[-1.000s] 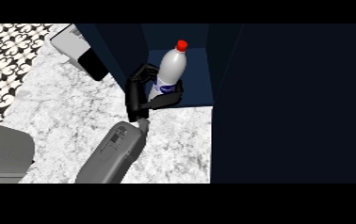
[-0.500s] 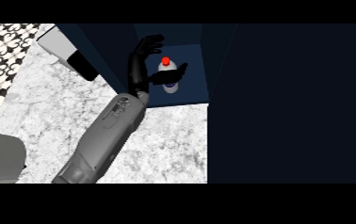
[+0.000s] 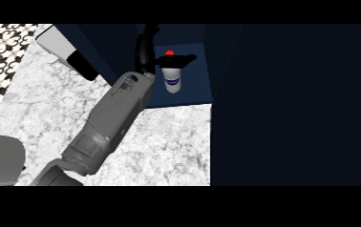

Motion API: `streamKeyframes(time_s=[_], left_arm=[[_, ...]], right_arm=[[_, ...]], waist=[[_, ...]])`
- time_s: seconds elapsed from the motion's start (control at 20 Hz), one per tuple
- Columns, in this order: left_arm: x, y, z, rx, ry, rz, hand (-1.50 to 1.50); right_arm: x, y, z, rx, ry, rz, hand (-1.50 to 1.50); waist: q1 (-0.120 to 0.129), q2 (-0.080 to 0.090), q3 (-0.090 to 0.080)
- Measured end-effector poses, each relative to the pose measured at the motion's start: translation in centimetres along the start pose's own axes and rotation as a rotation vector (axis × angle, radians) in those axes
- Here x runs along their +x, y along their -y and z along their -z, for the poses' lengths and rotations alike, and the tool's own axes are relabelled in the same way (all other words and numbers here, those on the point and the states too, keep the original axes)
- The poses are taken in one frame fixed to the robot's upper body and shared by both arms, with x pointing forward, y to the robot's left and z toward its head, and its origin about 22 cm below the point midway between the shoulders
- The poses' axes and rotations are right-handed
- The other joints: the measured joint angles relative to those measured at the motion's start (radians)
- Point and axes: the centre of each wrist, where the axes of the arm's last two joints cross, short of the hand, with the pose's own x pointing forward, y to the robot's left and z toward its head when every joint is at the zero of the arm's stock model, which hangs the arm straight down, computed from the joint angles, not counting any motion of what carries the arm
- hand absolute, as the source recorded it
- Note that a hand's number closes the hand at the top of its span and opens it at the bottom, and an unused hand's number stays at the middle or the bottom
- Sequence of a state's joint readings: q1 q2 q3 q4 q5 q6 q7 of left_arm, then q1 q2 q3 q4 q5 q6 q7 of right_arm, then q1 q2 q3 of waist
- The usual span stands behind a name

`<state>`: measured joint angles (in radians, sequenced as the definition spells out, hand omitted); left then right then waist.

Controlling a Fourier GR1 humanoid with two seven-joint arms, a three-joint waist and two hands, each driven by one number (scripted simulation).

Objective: Pick up the bottled water, place it into the cabinet and close the cabinet

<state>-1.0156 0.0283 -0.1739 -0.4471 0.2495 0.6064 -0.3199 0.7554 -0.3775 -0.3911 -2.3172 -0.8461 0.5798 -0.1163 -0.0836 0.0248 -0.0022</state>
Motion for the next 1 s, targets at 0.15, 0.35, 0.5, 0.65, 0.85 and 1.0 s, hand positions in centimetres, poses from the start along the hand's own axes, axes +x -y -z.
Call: streamKeyframes(time_s=[0.15,0.35,0.5,0.65,0.85,1.0], left_arm=[[0.0,0.2,0.2,-0.023,0.039,-0.03,-1.5],[0.8,0.7,0.6,-0.053,0.103,-0.104,-1.5],[1.5,0.9,0.9,-0.073,0.145,-0.142,-1.5],[1.2,1.0,0.8,-0.086,0.162,-0.173,-1.5],[1.7,1.4,0.7,-0.086,0.179,-0.213,-1.5],[1.2,1.5,0.0,-0.092,0.187,-0.242,-1.5]], right_arm=[[0.0,0.0,0.0,-0.003,-0.003,0.002,-1.5],[0.1,0.0,-0.1,-0.011,-0.001,-0.003,-1.5],[0.0,-0.1,-0.2,-0.015,0.008,0.001,-1.5],[0.4,0.1,-0.3,-0.017,-0.002,-0.017,-1.5],[0.6,0.2,0.1,-0.022,-0.01,-0.025,-1.5],[0.5,0.1,0.2,-0.031,-0.011,-0.017,-1.5]], waist=[[0.003,0.0,0.0],[0.008,-0.004,0.0],[0.012,-0.007,0.0],[0.014,-0.011,0.0],[0.021,-0.015,0.001],[0.029,-0.02,0.001]])
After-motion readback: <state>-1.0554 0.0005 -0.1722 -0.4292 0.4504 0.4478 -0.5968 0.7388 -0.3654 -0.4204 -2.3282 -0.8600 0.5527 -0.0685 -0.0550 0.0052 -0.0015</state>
